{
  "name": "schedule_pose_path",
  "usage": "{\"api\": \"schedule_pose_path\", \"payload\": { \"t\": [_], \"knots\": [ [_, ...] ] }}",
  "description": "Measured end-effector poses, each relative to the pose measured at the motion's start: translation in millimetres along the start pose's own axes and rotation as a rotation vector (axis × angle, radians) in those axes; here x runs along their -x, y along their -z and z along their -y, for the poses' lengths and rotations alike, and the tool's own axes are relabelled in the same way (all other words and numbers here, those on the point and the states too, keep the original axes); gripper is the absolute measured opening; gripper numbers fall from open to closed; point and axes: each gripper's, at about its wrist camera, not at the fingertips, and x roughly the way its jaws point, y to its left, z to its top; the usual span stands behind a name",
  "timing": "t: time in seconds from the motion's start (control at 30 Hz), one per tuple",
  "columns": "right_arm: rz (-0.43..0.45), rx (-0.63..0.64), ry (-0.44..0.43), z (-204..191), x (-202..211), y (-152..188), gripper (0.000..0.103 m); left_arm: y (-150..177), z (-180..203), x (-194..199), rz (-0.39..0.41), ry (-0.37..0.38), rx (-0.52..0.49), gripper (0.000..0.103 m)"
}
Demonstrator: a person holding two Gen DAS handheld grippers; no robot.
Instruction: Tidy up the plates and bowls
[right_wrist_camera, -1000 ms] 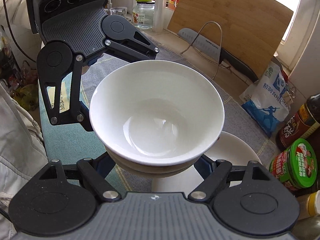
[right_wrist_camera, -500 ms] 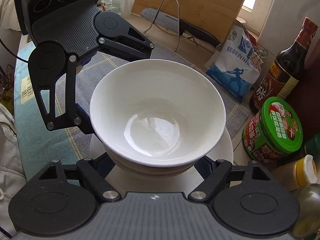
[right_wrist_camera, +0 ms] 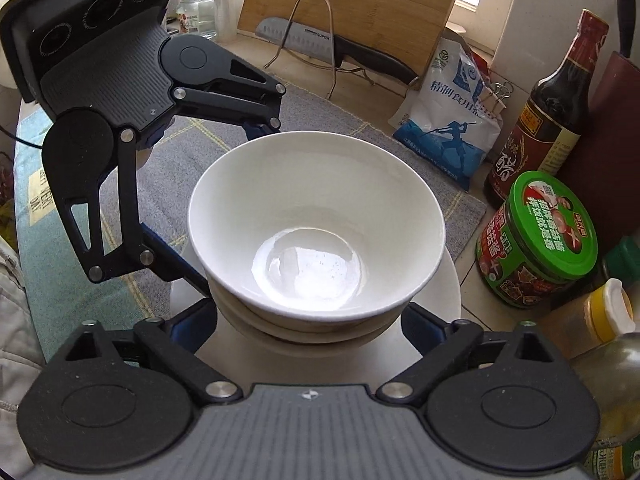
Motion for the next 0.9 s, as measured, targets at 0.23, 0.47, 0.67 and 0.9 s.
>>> {"api": "schedule_pose_path", "payload": {
  "t": [0.23,0.47,0.67,0.9],
  "knots": [
    [-0.012,-0.134,0.195,-42,23,6,0.103,21,5,53,0.139,-0.128,0.082,0.102],
    [0.071,-0.477,0.503,-98,57,0,0.103,21,17,110,0.246,-0.306,0.196,0.102],
    [0.154,-0.864,0.668,-134,78,1,0.103,14,22,133,0.110,-0.400,0.427,0.102],
    [0.190,-0.911,0.772,-176,92,-7,0.103,18,32,158,0.093,-0.443,0.483,0.102]
  ]
}}
